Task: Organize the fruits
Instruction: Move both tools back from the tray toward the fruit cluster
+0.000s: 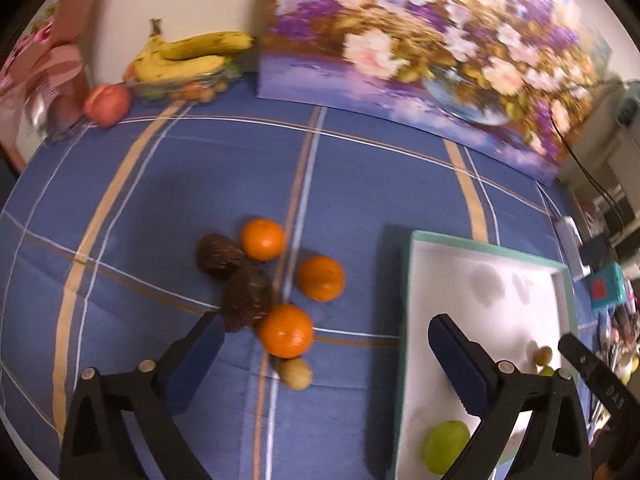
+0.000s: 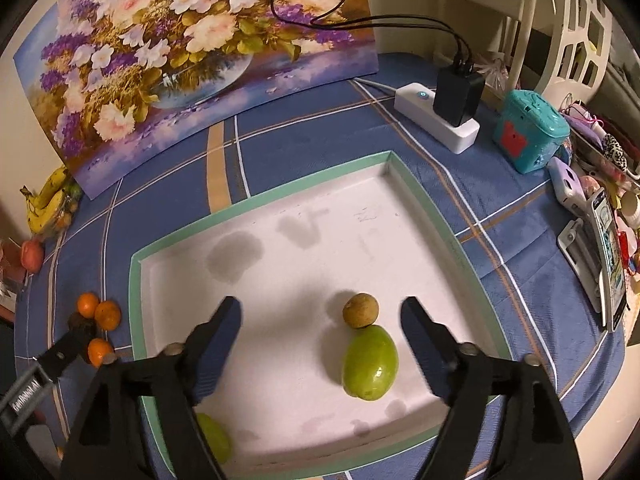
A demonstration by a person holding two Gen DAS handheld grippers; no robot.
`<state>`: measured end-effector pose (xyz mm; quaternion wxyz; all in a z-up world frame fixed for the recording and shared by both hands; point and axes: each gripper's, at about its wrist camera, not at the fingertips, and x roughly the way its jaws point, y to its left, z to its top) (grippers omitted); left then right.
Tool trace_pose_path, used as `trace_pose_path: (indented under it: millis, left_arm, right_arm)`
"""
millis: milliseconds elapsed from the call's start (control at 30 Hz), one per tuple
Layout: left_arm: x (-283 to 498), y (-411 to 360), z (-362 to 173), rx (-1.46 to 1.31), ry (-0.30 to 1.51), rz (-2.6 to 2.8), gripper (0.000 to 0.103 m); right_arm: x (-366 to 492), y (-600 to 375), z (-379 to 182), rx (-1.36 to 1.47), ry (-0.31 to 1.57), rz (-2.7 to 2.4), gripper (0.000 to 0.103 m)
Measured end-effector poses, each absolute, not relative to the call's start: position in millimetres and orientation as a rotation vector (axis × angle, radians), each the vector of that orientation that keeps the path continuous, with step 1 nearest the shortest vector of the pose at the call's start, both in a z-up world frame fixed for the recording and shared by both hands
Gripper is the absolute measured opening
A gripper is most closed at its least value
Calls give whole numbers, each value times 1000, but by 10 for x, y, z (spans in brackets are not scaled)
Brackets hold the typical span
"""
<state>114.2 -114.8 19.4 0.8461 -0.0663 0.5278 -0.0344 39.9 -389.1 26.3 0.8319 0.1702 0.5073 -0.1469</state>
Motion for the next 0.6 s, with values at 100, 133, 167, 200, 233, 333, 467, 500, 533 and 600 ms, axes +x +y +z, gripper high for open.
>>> trace_pose_path:
  millis: [100,133,167,200,233,333,467,500,533,600]
  left_arm:
    - [1161,-1031,197,-163,1113,-45,103]
    - [1161,-1002,202,-166,1111,-37,103]
    - [1162,-970,208,-170,1108,-29,103]
    - [1162,-930,214,-174,1105,-20,103]
    - [1153,-909,220,-176,1102,-15,103]
    - [1140,-822,248,-191,1086,-2,103]
    - [1128,-720,285,-208,1066,8,103]
    - [1125,-690,293,-212,1060,9,103]
    - [1121,-656,305,-215,1054,12,103]
    - [1116,-582,342,-218,1035,18,103]
  right_arm:
    - [399,-3856,262,349,1071,-307,86]
    - [400,-3844,265,345,1068,-305,86]
    - [402,-3826,271,338,1065,-304,87]
    - [404,-3815,275,333,1064,-305,87]
    - [407,-3802,280,325,1062,-309,87]
    - [414,-3764,296,319,1051,-310,96]
    - [426,-3709,328,315,1027,-295,96]
    - [428,-3695,335,311,1021,-295,96]
    - [431,-3671,346,307,1009,-292,96]
    - [444,-3618,365,300,984,-276,96]
